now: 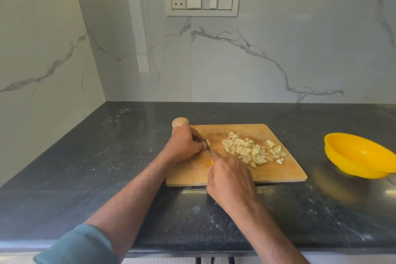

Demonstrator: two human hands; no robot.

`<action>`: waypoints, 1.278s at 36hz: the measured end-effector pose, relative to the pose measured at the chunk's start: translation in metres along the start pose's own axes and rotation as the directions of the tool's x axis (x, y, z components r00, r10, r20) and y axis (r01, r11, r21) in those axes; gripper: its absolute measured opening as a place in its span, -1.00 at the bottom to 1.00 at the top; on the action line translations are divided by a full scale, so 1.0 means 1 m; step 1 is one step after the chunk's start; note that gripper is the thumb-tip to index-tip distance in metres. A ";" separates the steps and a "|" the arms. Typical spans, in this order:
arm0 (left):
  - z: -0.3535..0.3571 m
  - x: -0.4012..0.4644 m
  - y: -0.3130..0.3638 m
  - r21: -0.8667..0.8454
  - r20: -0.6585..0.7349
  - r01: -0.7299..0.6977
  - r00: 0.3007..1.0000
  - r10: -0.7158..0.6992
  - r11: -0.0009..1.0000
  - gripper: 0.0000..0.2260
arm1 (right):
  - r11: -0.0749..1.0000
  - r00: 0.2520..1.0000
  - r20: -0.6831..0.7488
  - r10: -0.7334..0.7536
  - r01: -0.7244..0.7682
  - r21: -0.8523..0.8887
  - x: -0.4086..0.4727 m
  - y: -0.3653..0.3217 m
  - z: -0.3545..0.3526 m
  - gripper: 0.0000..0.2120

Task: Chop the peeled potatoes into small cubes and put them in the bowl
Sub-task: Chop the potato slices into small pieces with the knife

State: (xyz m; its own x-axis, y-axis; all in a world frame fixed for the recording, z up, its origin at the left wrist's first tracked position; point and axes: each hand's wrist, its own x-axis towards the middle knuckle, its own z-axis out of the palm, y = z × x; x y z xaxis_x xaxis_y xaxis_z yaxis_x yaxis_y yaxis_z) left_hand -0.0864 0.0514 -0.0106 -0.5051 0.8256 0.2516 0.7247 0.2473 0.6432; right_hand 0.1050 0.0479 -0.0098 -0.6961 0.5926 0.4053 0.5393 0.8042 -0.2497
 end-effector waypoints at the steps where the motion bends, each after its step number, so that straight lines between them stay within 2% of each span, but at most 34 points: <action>1: 0.000 0.000 0.000 0.000 -0.002 0.005 1.000 -0.005 1.000 -0.83 | 1.000 1.000 -0.004 0.001 -0.001 -0.006 -0.001 0.000 0.000 -0.67; 16: -0.001 -0.004 0.004 -0.003 -0.006 0.006 1.000 -0.006 1.000 -0.82 | 1.000 1.000 -0.021 0.008 -0.008 0.011 0.006 0.000 -0.002 -0.74; 24: 0.003 -0.004 0.008 0.013 -0.041 0.057 0.998 -0.056 0.998 -0.82 | 0.997 1.000 -0.021 0.017 -0.018 -0.076 -0.001 -0.002 0.001 -0.70; 33: -0.010 -0.006 0.002 -0.010 0.047 0.032 0.998 -0.031 0.999 -0.78 | 0.997 0.994 -0.104 0.028 -0.021 0.071 -0.003 0.007 -0.001 -0.71; 46: -0.008 -0.006 0.003 -0.018 0.013 0.034 0.999 -0.034 0.999 -0.89 | 0.990 0.994 -0.112 0.016 0.000 0.139 -0.002 0.009 -0.002 -0.70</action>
State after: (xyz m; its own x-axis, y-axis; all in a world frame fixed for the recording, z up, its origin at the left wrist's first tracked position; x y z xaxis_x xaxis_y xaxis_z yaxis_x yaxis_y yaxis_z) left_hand -0.0856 0.0433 -0.0041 -0.5235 0.8232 0.2200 0.6985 0.2667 0.6640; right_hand 0.1126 0.0539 -0.0115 -0.6302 0.5963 0.4973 0.4683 0.8028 -0.3692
